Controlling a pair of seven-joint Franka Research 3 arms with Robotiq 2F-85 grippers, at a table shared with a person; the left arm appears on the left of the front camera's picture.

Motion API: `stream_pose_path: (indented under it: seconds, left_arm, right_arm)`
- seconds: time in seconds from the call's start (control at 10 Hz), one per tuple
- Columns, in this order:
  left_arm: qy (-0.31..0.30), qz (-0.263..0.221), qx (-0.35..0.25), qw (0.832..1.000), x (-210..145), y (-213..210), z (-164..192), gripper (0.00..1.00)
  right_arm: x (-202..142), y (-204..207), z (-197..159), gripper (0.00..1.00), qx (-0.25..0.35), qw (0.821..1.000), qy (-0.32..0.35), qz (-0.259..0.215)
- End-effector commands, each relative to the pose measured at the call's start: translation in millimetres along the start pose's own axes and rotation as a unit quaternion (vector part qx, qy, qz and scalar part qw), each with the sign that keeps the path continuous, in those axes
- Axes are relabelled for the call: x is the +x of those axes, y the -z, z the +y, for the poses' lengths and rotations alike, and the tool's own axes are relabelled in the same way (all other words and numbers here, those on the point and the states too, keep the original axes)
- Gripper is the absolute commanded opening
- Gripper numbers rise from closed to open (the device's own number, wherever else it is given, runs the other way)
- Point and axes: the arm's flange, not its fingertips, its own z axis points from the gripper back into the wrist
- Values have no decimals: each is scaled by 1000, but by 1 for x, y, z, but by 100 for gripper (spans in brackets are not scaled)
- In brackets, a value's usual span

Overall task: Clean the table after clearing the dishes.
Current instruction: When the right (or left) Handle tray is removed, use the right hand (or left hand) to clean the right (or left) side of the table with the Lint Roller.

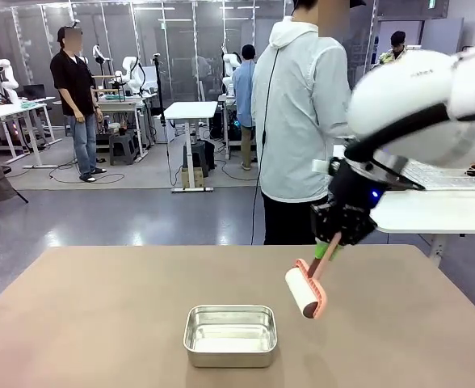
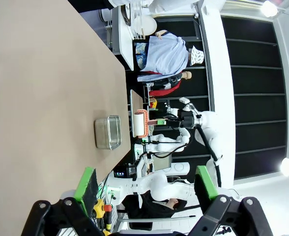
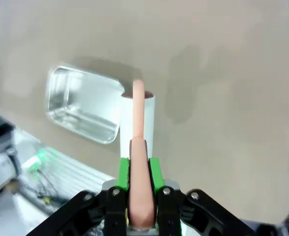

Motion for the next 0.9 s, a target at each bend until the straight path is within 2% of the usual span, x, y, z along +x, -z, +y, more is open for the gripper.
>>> stream_pose_path:
  seconds: [0.0, 0.1, 0.4, 0.5, 0.6, 0.7, 0.8]
  left_arm:
    - [0, 2, 4, 1000, -5, -2, -3, 100]
    - [0, 2, 4, 1000, -5, -2, -3, 100]
    - [0, 2, 4, 1000, -5, -2, -3, 100]
    - [0, 2, 4, 1000, -5, -2, -3, 100]
    - [0, 2, 4, 1000, -5, -2, -3, 100]
    - [0, 2, 4, 1000, -5, -2, -3, 100]
    - [0, 2, 4, 1000, -5, -2, -3, 100]
  right_arm:
    - [-1, 15, 9, 0, 33, 998, -38, -41]
    - [0, 0, 0, 0, 0, 1000, 0, 0]
    - [0, 0, 0, 0, 0, 1000, 0, 0]
    - [-4, 6, -5, 20, 7, 1000, 5, -8]
    - [18, 7, -28, 20, 61, 994, 83, -32]
    - [31, 11, -59, 20, 89, 984, 150, -48]
    - [30, 16, -78, 20, 119, 972, 191, -62]
